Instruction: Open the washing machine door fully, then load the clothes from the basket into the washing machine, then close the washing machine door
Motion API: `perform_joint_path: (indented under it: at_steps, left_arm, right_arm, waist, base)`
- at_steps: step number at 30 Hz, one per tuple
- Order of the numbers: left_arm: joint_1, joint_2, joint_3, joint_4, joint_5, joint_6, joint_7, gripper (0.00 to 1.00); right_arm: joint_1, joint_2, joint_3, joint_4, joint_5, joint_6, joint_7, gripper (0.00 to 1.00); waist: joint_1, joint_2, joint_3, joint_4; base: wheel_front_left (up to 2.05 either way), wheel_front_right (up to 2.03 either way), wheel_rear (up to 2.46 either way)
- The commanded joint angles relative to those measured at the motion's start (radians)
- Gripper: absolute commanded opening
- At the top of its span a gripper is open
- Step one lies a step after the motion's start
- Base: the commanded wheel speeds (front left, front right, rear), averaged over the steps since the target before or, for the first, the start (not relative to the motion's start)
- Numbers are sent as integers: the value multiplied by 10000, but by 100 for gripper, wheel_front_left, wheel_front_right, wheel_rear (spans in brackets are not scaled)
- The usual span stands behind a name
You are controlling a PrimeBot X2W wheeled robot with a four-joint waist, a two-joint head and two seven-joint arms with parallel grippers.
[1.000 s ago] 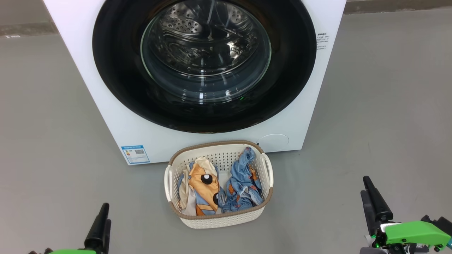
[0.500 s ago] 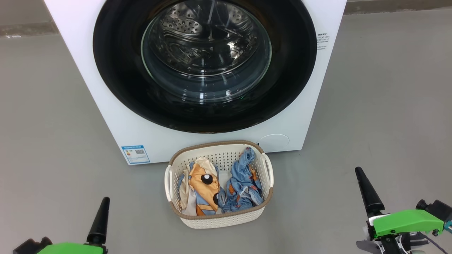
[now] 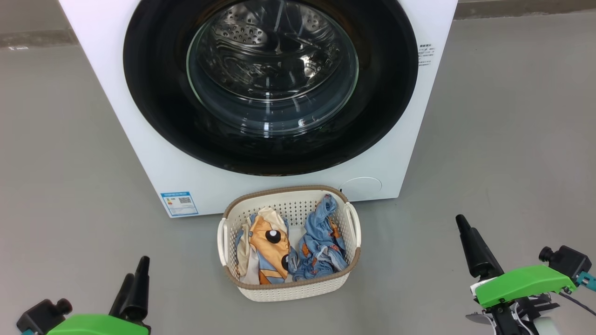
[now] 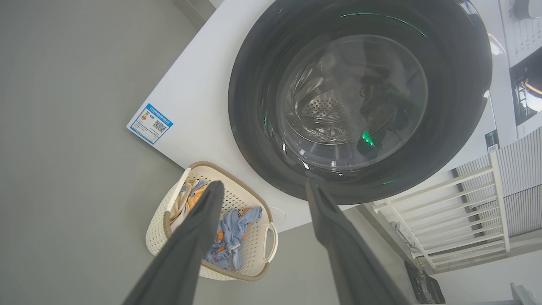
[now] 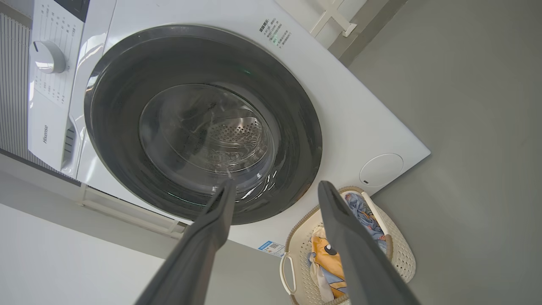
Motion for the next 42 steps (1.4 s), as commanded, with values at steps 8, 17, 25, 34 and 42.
perform_joint_path:
  at_steps: [8,17,25,34,42]
  left_arm:
    - [-522,339,81,-384,1539,-25,-333,100]
    - [-547,455,1,-408,2741,-27,-596,100]
    - [-604,513,65,-347,3857,-29,-832,100]
    - [-626,592,56,-326,5026,-31,-1097,100]
    - [-656,717,131,-368,5944,16,-1302,100]
  right_arm:
    - [-617,-193,208,-96,-1278,9,-212,100]
    - [-757,-300,303,49,-2714,10,-439,100]
    - [-892,-335,383,159,-3874,11,-654,100]
    - [-1003,-358,474,287,-4961,12,-828,100]
    - [-1148,-399,591,385,-5780,13,-994,100]
  waist:
    - [-1,0,-20,0]
    - [-1,0,-28,-23]
    - [-1,0,-22,-28]
    - [-1,0,-72,-10]
    - [-1,0,-126,-24]
  base:
    - [0,0,0]
    - [0,0,0]
    - [0,0,0]
    - [0,0,0]
    - [0,0,0]
